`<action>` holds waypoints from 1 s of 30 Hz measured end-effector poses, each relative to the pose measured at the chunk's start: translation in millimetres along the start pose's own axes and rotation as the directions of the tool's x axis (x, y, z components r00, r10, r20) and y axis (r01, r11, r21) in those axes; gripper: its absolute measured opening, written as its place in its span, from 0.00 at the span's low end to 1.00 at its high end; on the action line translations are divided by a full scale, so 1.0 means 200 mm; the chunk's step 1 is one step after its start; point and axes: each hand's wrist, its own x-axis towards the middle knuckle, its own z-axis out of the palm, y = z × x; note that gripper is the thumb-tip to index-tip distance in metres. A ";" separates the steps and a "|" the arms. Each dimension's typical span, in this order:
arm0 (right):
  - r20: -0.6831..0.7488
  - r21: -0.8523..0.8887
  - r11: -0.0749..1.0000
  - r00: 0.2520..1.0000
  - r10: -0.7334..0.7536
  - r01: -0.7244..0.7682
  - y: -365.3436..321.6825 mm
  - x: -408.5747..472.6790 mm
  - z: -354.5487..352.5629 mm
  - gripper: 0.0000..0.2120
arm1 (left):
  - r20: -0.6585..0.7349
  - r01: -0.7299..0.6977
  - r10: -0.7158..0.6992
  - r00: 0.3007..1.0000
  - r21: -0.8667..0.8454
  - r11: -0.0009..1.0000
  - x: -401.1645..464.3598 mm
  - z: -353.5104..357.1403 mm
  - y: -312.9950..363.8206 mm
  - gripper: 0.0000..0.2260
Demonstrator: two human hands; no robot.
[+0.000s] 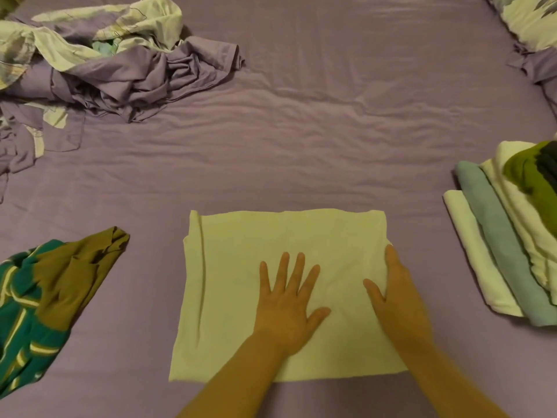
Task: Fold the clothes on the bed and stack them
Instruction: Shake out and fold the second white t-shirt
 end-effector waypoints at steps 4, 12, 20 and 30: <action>0.018 0.152 0.985 0.996 -0.091 0.087 -0.07 -0.01 -0.04 0.35 | -0.058 0.117 -0.154 0.986 -0.405 0.907 -0.01 -0.16 0.09 0.29; 0.335 0.109 0.953 0.892 -0.303 0.283 -0.38 0.07 -0.03 0.22 | 0.425 0.403 -0.237 0.874 -0.905 -0.135 0.02 -0.41 0.15 0.12; 0.759 -0.609 0.212 0.639 -0.125 0.764 -0.64 0.38 0.02 0.21 | 0.231 0.355 -0.309 0.922 -0.824 0.442 -0.03 -0.21 0.12 0.25; 0.639 -0.674 0.145 0.670 -0.377 0.725 -0.82 0.32 0.00 0.14 | 0.214 0.385 -0.481 0.850 -0.876 0.290 -0.26 -0.30 -0.06 0.13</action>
